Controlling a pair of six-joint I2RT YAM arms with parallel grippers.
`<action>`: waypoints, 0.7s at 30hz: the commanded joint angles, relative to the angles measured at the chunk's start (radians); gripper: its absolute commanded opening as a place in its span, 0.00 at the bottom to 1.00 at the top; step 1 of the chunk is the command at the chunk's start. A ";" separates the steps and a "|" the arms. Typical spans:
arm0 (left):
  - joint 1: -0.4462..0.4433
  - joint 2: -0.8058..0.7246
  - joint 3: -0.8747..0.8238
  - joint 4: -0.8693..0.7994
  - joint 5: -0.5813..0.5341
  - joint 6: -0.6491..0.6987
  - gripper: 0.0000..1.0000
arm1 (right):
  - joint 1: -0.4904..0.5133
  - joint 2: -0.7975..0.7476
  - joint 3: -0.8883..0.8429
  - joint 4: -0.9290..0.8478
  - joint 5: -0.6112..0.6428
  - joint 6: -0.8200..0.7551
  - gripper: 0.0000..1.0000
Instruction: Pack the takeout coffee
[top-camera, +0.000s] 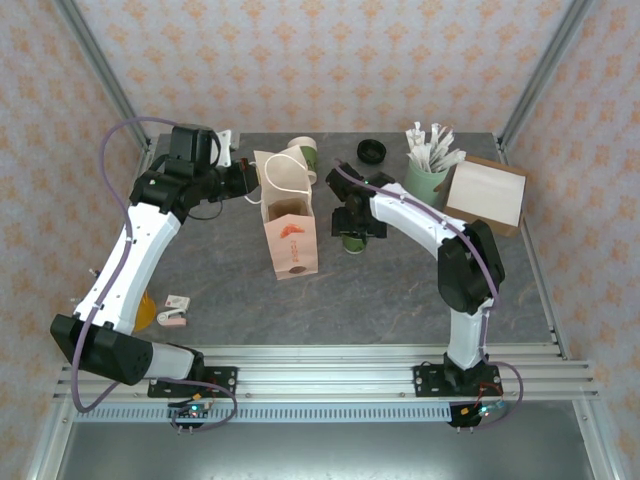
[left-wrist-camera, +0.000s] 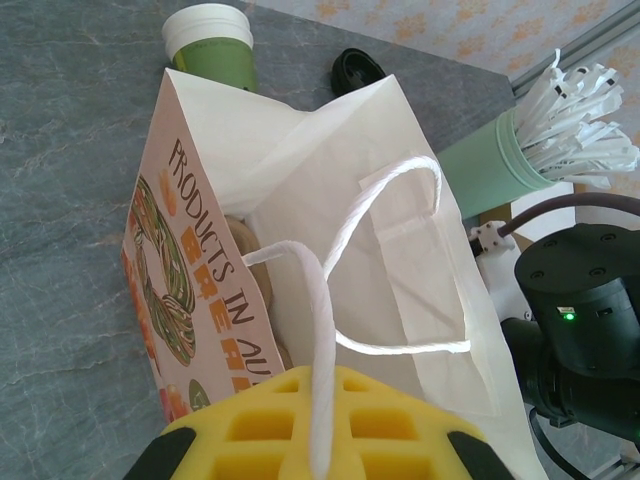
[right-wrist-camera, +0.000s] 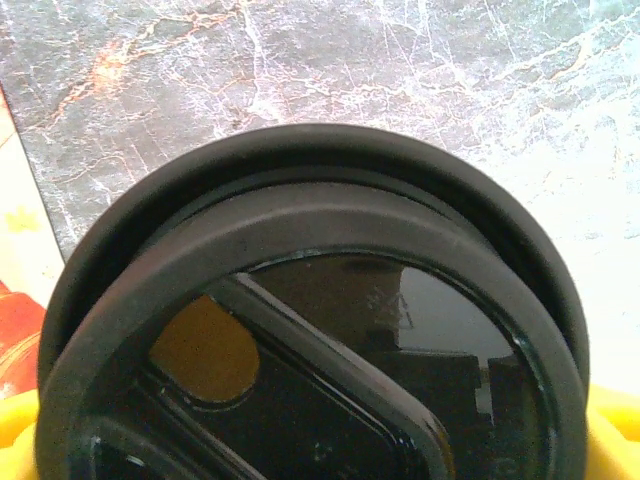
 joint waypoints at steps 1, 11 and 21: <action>0.008 -0.028 0.008 -0.031 0.000 0.024 0.00 | -0.006 0.000 0.025 -0.013 0.020 -0.002 0.74; 0.022 -0.032 0.012 -0.061 -0.040 -0.022 0.00 | 0.002 -0.169 0.130 -0.162 0.082 0.002 0.62; 0.024 -0.049 -0.004 -0.066 -0.053 -0.111 0.00 | 0.117 -0.070 0.851 -0.599 0.092 0.035 0.59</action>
